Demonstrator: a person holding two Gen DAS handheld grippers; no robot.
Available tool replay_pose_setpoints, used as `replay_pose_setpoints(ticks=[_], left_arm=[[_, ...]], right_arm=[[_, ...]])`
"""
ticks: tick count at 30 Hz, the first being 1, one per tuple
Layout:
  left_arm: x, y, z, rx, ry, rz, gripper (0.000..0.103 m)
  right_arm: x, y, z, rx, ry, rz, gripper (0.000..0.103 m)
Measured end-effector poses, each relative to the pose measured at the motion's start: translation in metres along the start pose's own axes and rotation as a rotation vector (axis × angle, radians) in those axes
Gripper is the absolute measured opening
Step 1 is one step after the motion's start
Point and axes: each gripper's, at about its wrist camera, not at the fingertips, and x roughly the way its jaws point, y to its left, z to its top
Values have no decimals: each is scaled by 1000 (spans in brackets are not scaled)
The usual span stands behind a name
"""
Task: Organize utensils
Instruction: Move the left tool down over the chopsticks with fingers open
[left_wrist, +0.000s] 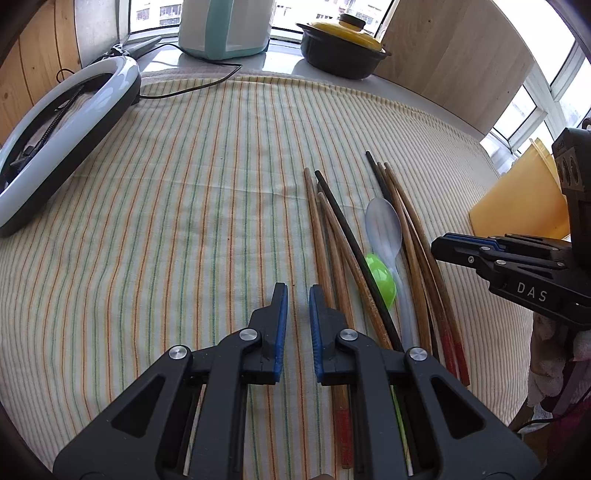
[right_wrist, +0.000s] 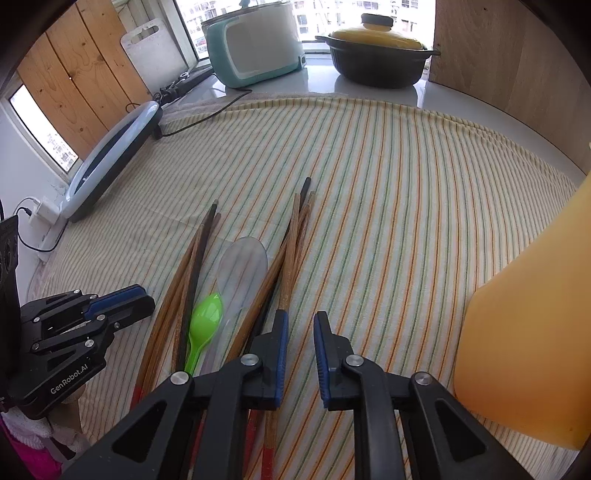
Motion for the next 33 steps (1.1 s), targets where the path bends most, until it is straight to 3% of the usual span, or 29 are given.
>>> replay_pose_setpoints(ticks=[8, 16, 23, 30, 33], left_arm=[[9, -6, 5, -6, 52, -47, 17], [10, -9, 7, 22, 35, 12, 17], [11, -5, 10, 55, 32, 83, 16], [3, 0, 11, 24, 18, 34, 14], [1, -5, 11, 33, 24, 6, 20]], right_arm=[[4, 4, 4, 16, 23, 39, 13], [7, -4, 7, 21, 23, -19, 6], [1, 0, 8, 22, 14, 48, 6], [15, 2, 12, 20, 50, 23, 7], [15, -3, 12, 30, 48, 4, 7]])
